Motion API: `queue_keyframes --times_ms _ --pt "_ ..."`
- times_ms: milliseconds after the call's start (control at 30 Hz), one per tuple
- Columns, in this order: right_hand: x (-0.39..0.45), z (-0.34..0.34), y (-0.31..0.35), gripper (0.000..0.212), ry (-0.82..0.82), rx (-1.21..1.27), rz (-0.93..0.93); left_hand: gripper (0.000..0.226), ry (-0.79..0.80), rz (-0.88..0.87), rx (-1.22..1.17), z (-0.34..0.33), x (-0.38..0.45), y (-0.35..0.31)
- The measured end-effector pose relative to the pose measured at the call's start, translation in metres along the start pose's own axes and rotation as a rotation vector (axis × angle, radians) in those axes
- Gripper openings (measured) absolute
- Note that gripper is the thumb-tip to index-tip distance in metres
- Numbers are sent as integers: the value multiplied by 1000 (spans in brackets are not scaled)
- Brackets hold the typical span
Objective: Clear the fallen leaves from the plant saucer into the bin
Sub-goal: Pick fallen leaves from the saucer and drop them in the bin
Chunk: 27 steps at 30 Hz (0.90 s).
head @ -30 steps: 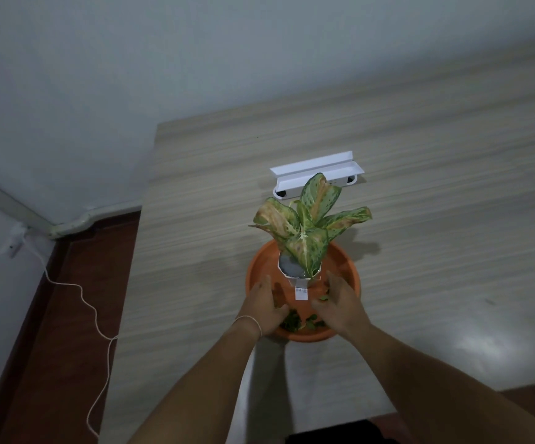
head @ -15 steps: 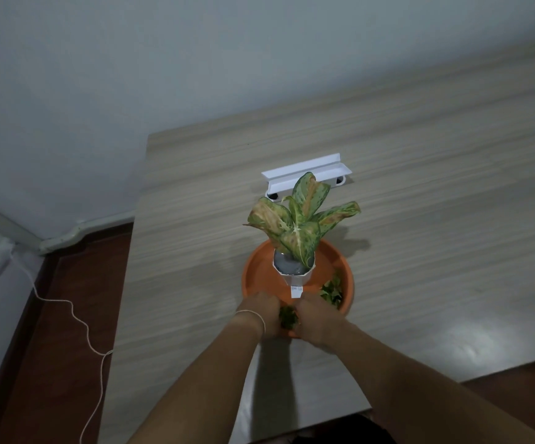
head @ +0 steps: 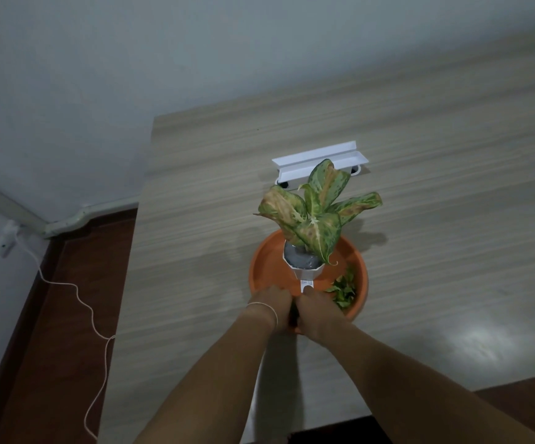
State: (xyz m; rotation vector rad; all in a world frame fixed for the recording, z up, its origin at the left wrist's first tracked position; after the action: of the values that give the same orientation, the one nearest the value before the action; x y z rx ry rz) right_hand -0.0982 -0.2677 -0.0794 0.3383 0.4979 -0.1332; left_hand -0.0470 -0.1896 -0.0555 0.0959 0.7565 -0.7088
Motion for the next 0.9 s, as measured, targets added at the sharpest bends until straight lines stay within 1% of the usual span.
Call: queue_keyframes --times_ms 233,367,433,533,633,667,733,800,867,900 --pt "2 -4 2 27 -32 -4 1 37 -63 26 -56 -10 20 6" --pt "2 -1 2 33 -31 31 31 27 -113 39 -55 -12 33 13" --pt "2 3 2 32 -21 40 41 25 -123 42 -58 -13 36 15" --pt "2 4 2 32 29 74 53 23 -110 50 -70 -13 38 18" --pt "1 10 -2 37 50 125 -5 26 -83 58 -124 -10 44 21" --pt "2 14 -6 37 8 166 -4 27 -80 62 -140 -9 44 21" --pt "1 24 -15 26 -6 253 -36 29 -85 59 -154 -10 42 21" --pt "-1 36 -26 22 -86 258 -101 29 -95 51 -178 -7 38 21" --pt "-3 43 -34 16 -196 256 -107 33 -124 56 -240 -1 32 22" --pt "-1 44 -35 15 -215 259 -107 37 -147 69 -277 2 31 25"
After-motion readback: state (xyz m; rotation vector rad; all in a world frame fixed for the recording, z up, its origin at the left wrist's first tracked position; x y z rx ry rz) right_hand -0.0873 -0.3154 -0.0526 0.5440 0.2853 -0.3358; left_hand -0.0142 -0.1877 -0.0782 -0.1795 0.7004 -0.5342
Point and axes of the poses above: each hand's wrist, its own x-axis towards the middle knuckle, its own z-axis out of the back of the hand, y = z × x, the point moved 5 cm from there along x, towards the middle knuckle, and after that the axes turned 7 degrees about y, right-handed, at the moved point
